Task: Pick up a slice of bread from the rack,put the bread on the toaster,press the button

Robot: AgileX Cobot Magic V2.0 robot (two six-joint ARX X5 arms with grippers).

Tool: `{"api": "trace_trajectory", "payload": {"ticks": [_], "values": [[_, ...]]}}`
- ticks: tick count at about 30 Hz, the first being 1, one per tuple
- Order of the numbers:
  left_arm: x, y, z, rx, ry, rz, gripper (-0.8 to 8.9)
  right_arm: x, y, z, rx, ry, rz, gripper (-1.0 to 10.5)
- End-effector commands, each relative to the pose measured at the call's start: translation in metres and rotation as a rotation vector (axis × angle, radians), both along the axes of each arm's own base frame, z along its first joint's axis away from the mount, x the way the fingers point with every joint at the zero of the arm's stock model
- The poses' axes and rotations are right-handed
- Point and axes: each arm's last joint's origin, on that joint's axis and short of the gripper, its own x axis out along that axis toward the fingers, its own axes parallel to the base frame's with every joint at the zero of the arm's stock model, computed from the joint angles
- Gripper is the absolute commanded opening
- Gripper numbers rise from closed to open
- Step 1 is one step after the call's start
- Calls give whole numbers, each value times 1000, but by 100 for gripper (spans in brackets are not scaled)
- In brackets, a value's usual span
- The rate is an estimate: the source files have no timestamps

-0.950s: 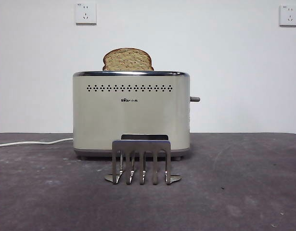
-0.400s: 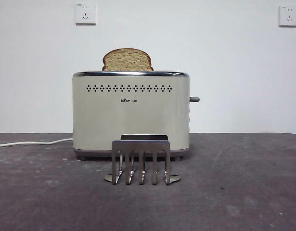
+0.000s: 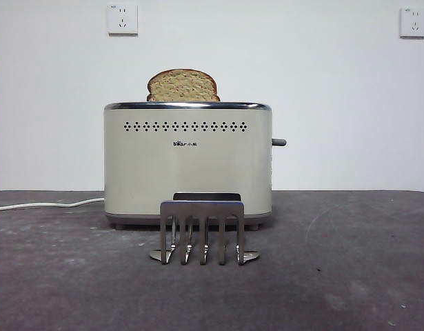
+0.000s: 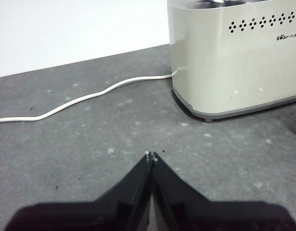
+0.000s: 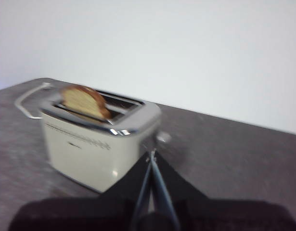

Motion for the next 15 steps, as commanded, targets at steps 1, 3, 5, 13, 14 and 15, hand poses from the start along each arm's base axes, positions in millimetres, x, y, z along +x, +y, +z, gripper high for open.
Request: {"api": "trace_trajectory", "payload": {"ticks": [1,3,5,13,14,15], "values": [[1,0,-5,-8,10,6,-3,1,-2,-35,32,42,-73,1],[1,0,-5,-8,10,6,-3,0,-3,-52,37,56,-103,1],[1,0,-5,-8,10,6,-3,-2,-3,-68,41,58,-124,1],[1,0,-5,-8,10,6,-3,-4,-5,-116,45,102,-163,1],[1,0,-5,-8,10,6,-3,-4,-5,-122,51,110,-164,1],[1,0,-5,-8,10,6,-3,-4,-5,-126,58,117,-165,1]]}}
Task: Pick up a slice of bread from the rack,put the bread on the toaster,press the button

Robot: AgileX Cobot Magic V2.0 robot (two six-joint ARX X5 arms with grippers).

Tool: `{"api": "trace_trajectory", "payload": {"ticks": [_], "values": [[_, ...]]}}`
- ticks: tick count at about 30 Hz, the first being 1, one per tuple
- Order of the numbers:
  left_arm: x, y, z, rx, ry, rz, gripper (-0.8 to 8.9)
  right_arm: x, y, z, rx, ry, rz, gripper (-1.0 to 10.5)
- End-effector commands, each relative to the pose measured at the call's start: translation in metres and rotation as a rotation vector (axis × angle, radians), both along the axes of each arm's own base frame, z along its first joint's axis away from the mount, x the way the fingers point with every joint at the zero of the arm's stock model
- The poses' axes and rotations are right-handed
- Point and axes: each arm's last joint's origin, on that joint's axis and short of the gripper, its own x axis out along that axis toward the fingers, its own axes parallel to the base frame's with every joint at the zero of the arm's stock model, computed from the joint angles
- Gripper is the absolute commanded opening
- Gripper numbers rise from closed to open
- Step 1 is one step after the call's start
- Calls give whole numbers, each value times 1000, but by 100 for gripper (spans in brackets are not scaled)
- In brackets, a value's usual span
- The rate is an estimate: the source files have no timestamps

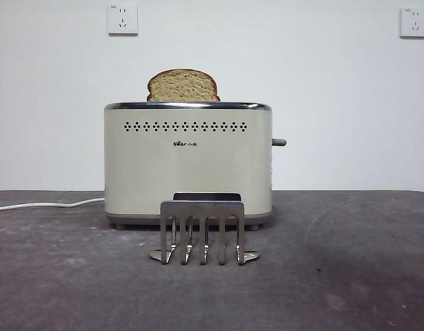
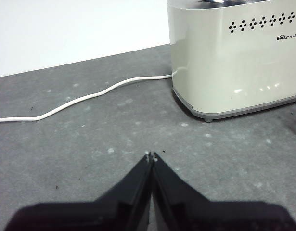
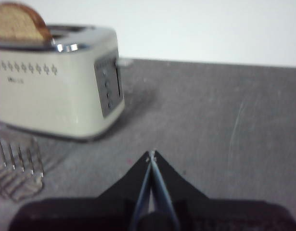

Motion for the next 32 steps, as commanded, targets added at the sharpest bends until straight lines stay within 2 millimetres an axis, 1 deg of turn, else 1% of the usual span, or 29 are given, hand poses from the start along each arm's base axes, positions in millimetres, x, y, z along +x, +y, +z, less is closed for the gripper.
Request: {"api": "trace_trajectory", "payload": {"ticks": [1,7,14,17,32], "values": [[1,0,-5,-8,10,6,-3,0,0,-15,35,22,-11,1],[1,0,-5,-8,10,6,-3,1,0,-38,82,59,-19,1],[1,0,-5,-8,10,6,-3,1,0,-38,85,48,-19,1],[1,0,-5,-8,10,6,-3,1,0,-38,113,56,-23,1],[1,0,-5,-8,10,6,-3,1,0,-38,113,57,-23,1]]}}
